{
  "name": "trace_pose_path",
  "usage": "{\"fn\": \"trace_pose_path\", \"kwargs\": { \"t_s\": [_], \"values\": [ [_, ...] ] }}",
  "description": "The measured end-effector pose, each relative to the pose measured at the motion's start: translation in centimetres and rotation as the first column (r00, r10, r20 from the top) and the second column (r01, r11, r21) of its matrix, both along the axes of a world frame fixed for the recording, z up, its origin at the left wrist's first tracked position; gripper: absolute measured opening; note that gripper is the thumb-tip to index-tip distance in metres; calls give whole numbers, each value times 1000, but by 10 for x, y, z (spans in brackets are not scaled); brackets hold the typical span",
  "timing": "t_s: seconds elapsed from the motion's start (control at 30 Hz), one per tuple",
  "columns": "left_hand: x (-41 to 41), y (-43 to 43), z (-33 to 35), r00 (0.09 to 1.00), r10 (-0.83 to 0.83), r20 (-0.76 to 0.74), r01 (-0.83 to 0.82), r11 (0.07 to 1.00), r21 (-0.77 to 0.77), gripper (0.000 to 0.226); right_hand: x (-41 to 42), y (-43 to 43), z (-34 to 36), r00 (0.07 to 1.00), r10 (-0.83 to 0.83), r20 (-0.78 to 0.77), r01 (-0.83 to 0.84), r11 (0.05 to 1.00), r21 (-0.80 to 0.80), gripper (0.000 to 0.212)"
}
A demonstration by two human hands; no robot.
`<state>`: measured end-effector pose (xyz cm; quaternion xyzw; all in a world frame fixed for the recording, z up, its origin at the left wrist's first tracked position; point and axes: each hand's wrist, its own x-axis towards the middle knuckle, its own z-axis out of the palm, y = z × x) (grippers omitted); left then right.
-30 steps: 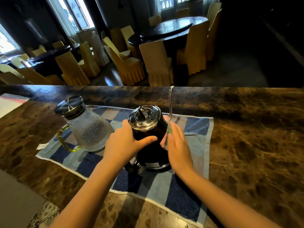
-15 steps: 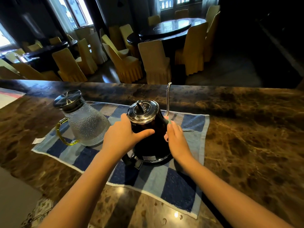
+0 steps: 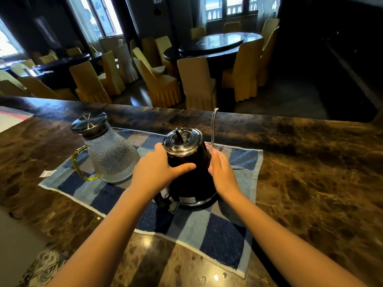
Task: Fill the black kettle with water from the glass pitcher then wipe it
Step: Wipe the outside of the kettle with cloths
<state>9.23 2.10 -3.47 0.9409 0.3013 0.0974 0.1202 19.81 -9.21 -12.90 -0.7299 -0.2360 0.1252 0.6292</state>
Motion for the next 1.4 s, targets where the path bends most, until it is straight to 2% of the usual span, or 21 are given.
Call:
{"fn": "trace_pose_path", "kwargs": {
  "t_s": [0.07,0.13,0.2,0.3,0.4,0.53,0.63,0.77,0.9,1.0,1.07,1.17,1.27,1.4],
  "values": [
    [1,0,-1,1000,4,-8,-4,1000,13,82,-9,-4,-9,1000,27,-5,-27,1000,17,37],
    [1,1,-1,1000,3,-4,-3,1000,25,82,-16,-1,-1,999,49,5,-50,998,41,66],
    [2,1,-2,1000,-1,3,1,1000,29,84,-14,6,15,996,84,33,-87,993,82,75],
    [1,1,-3,1000,6,2,-6,999,38,85,-12,14,34,993,41,110,-53,992,112,59],
    [3,3,-6,1000,-8,29,7,999,38,85,-19,15,22,968,-123,219,109,991,74,53],
    [3,5,-8,999,-20,42,19,1000,23,86,-29,9,-11,972,-191,140,183,981,65,57],
    [3,4,-7,999,-15,32,14,1000,22,85,-39,3,-9,988,-134,74,131,990,43,60],
    [1,2,-5,1000,-2,23,1,999,33,82,-43,12,29,992,-77,99,58,982,179,76],
    [0,2,-4,999,-11,32,10,1000,26,83,-26,22,38,980,-110,166,93,990,104,60],
    [1,1,-4,999,-17,43,17,1000,-6,83,-3,15,25,993,-109,37,109,994,6,41],
    [0,0,-3,999,-14,44,15,1000,-23,83,-2,7,11,993,-116,-18,115,993,-17,41],
    [0,-1,-2,999,-3,34,4,1000,-12,80,-20,2,-2,991,-128,32,126,990,63,38],
    [0,-2,-1,999,0,32,0,1000,-6,77,-30,10,21,992,-74,97,57,984,166,42],
    [-2,-1,-2,999,8,41,-9,1000,5,67,-30,26,66,969,-14,246,-24,989,149,42]
  ]
}}
